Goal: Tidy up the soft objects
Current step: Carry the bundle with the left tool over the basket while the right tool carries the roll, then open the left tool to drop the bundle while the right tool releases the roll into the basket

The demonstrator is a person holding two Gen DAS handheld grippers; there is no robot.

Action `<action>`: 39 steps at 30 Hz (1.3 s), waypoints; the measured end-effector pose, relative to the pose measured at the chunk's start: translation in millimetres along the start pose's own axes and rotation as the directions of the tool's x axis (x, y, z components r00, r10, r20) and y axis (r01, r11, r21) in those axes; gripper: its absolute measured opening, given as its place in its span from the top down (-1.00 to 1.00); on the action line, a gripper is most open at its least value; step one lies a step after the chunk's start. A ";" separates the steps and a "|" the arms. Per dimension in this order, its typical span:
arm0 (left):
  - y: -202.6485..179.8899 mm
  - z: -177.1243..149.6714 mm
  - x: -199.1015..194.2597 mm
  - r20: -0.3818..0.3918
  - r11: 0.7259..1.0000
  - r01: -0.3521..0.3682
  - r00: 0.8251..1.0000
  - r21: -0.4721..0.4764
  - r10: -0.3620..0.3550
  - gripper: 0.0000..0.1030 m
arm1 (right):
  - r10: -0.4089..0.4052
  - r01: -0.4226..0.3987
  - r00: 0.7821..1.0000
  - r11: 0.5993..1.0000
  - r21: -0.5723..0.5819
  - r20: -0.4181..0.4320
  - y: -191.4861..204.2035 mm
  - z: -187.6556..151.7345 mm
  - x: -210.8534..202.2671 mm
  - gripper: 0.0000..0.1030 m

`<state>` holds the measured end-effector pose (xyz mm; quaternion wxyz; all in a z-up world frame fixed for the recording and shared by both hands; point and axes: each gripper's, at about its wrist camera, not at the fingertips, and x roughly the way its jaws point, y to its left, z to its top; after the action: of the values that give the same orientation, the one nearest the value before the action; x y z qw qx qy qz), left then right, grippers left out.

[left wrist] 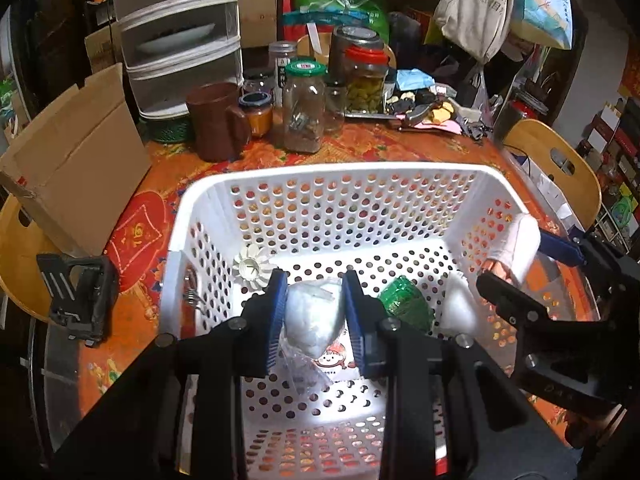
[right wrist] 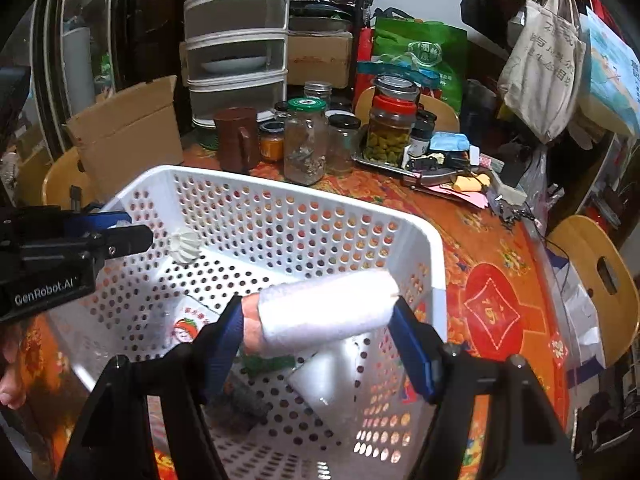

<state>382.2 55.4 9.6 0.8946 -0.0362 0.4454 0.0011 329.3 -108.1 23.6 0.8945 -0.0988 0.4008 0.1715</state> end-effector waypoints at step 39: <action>-3.3 -74.1 -107.6 0.095 0.998 0.001 0.995 0.056 -0.007 -1.00 | 0.102 -0.103 0.989 0.995 0.012 0.104 -0.4 -63.3 -110.4 -1.00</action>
<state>258.4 50.5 51.0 0.9154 -0.0119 0.4021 -0.0115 217.8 -153.5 64.9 0.9049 -0.0613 0.3600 0.2187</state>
